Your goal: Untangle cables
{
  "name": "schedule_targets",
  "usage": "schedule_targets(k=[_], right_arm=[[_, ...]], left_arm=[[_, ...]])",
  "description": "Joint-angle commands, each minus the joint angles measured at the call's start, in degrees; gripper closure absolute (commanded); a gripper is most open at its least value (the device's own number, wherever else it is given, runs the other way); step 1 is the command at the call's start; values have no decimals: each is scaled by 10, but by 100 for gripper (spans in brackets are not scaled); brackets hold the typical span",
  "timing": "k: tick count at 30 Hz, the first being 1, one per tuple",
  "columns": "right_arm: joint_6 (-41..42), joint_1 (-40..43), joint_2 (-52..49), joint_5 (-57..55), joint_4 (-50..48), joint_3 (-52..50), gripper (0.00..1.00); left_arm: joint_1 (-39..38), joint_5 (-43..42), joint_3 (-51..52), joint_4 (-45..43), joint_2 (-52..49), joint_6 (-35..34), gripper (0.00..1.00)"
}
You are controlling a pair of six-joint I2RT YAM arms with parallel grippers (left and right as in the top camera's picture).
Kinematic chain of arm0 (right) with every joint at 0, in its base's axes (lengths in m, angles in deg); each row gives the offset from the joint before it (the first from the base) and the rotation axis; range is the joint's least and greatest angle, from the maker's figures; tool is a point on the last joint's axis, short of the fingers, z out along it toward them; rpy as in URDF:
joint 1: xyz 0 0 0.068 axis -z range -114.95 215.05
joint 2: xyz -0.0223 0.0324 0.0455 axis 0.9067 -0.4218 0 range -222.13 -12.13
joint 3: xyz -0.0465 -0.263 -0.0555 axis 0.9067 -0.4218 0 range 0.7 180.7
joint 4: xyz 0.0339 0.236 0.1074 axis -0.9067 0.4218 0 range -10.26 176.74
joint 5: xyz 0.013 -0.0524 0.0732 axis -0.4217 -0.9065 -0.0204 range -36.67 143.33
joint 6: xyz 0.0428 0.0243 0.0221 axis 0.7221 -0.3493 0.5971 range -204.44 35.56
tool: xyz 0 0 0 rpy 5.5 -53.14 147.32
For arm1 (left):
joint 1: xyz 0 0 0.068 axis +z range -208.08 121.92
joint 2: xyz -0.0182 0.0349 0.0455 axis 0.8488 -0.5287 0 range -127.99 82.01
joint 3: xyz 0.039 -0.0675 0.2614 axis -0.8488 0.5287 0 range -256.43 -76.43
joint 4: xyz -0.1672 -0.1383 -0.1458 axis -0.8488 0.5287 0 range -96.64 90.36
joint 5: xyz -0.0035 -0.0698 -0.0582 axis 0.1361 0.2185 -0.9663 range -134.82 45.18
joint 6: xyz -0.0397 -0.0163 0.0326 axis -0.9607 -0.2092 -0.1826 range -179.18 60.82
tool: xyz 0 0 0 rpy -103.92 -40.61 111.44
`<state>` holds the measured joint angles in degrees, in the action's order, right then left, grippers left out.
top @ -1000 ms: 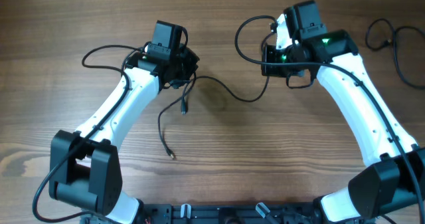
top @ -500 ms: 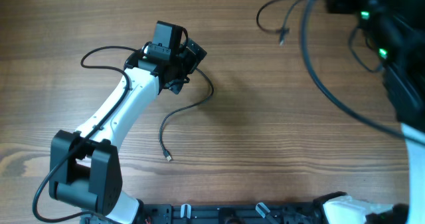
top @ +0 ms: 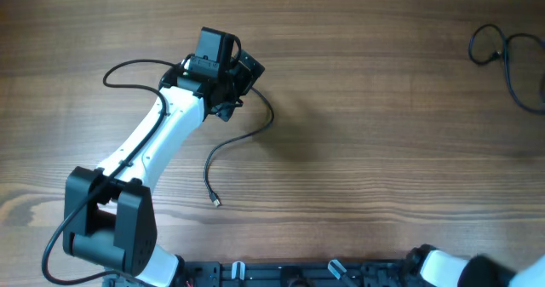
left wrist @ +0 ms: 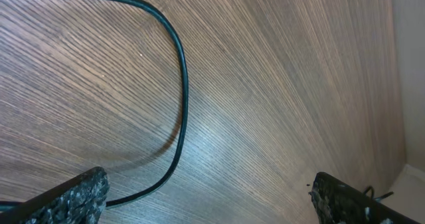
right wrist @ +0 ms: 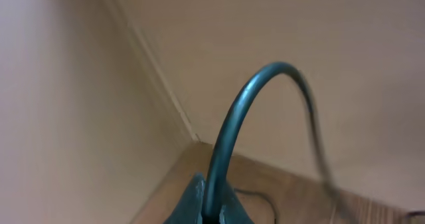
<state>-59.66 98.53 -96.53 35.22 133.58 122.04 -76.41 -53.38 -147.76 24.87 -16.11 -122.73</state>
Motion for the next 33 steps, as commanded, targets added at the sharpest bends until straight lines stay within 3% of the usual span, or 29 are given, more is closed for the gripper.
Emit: schedule_targets(k=[1,7,10,11,15,18,22,24,25,27,33], right_arm=[[55,58,-98,160,3,1,96],[73,63,-280,167,61,1,93],[73,63,-356,167,102,1,63],[65,63,-371,179,111,1,42],[-14,62,-368,308,101,1,29],[-96,61,-359,436,90,2,3],[-26,59,-356,375,148,2,0],[-79,44,-353,414,153,2,0],[-139,24,-348,495,150,2,0],[-211,-16,-336,562,148,2,1],[-265,-254,-315,547,150,2,1]], left_arm=[[-2,12,-9,2,8,3,0],[-2,12,-9,2,8,3,0],[-2,12,-9,2,8,3,0],[-2,12,-9,2,8,3,0],[-2,12,-9,2,8,3,0],[-2,12,-9,2,8,3,0],[-2,12,-9,5,8,3,0],[-2,6,-9,1,8,36,0],[-2,5,-9,-15,9,121,0],[3,5,-20,-20,23,224,0],[107,-19,-100,67,153,258,0]])
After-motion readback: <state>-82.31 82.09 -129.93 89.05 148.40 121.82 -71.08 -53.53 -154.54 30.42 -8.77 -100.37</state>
